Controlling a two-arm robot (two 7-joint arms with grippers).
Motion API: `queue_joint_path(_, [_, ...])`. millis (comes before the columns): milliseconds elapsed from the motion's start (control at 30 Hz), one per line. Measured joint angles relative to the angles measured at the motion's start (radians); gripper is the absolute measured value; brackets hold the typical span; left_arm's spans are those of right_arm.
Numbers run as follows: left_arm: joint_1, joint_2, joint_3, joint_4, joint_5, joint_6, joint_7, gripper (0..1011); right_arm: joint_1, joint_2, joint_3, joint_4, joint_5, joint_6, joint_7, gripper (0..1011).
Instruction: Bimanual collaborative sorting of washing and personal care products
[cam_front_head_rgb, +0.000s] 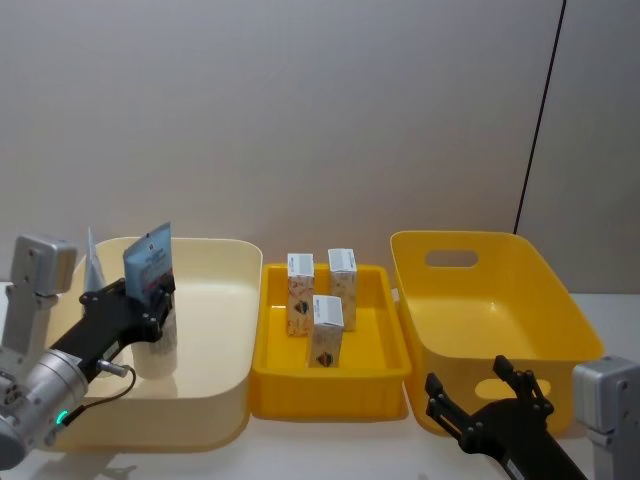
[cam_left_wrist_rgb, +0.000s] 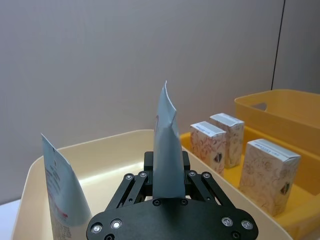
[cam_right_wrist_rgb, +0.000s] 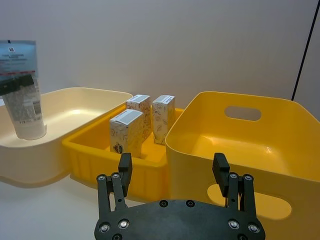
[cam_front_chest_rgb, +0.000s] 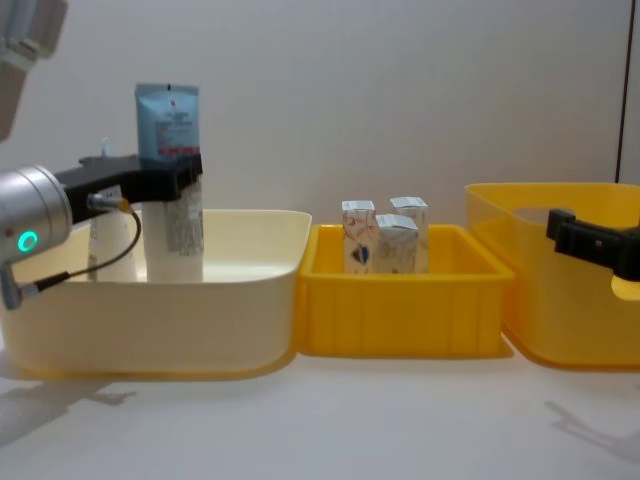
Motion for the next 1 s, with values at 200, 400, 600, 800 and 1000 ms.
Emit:
queue_joint_path(200, [0.007,0.016,-0.017,-0.029,-0.029,-0.017,-0.053,272,0.000,0.000,0.000,0.000,0.000,0.000,0.000,1002])
queue_joint_path(400, [0.009,0.027,-0.025,-0.050,-0.069,-0.029,-0.116,272,0.000,0.000,0.000,0.000,0.000,0.000,0.000,1001])
queue_joint_path(600, [0.009,0.033,-0.026,-0.063,-0.116,-0.033,-0.187,272,0.000,0.000,0.000,0.000,0.000,0.000,0.000,1001])
queue_joint_path(800, [0.005,0.034,-0.017,-0.068,-0.163,-0.032,-0.257,272,0.000,0.000,0.000,0.000,0.000,0.000,0.000,1001])
queue_joint_path(1000, [-0.003,0.027,0.004,-0.067,-0.206,-0.024,-0.328,272,0.000,0.000,0.000,0.000,0.000,0.000,0.000,1001])
